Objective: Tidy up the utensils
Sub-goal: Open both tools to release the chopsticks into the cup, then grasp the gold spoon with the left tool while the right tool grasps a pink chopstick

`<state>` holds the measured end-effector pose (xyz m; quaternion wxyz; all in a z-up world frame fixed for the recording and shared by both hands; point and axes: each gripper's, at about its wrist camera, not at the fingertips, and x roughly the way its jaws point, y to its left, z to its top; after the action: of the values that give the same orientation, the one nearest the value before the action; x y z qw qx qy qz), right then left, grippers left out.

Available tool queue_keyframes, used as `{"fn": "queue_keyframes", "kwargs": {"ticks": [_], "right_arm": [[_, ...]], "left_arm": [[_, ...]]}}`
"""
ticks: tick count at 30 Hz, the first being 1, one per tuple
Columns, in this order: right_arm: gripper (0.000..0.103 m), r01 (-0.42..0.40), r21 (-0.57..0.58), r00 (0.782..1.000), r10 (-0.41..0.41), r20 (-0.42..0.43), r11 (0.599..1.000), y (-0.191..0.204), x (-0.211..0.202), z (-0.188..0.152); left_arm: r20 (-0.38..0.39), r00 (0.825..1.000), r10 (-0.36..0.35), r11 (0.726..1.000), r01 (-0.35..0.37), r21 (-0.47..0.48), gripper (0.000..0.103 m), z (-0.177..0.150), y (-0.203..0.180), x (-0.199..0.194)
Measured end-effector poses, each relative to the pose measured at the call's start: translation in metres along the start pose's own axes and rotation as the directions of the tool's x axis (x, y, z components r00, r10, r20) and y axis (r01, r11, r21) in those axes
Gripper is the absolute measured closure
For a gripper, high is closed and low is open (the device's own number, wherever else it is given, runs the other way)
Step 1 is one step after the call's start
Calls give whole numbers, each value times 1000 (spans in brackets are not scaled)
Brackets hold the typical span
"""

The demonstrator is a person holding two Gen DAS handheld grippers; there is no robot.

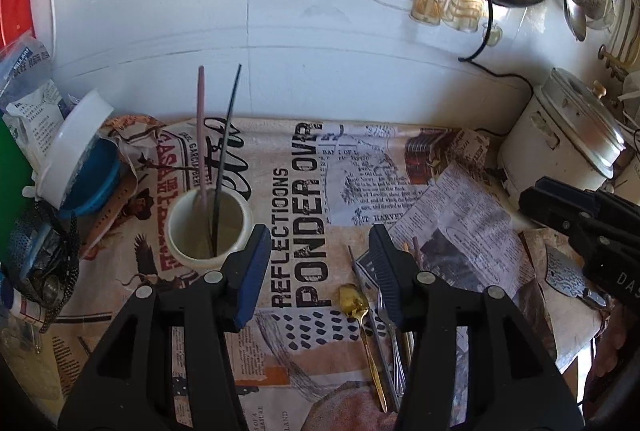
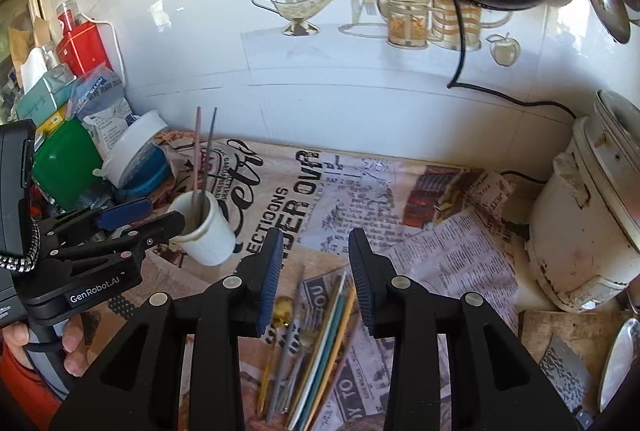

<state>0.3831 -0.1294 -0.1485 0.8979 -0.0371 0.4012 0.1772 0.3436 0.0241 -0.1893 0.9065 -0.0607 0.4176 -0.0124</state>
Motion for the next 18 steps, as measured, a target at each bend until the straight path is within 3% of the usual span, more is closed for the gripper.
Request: {"fn": "queue_keyframes", "kwargs": {"ticks": [8, 18], "right_arm": [[72, 18, 38, 992, -13, -124, 999, -39, 28, -38], [72, -15, 77, 946, 39, -322, 997, -59, 88, -88]], "left_arm": [[-162, 986, 33, 999, -30, 21, 53, -41, -23, 61], [-334, 939, 81, 996, -70, 47, 53, -86, -27, 122]]}}
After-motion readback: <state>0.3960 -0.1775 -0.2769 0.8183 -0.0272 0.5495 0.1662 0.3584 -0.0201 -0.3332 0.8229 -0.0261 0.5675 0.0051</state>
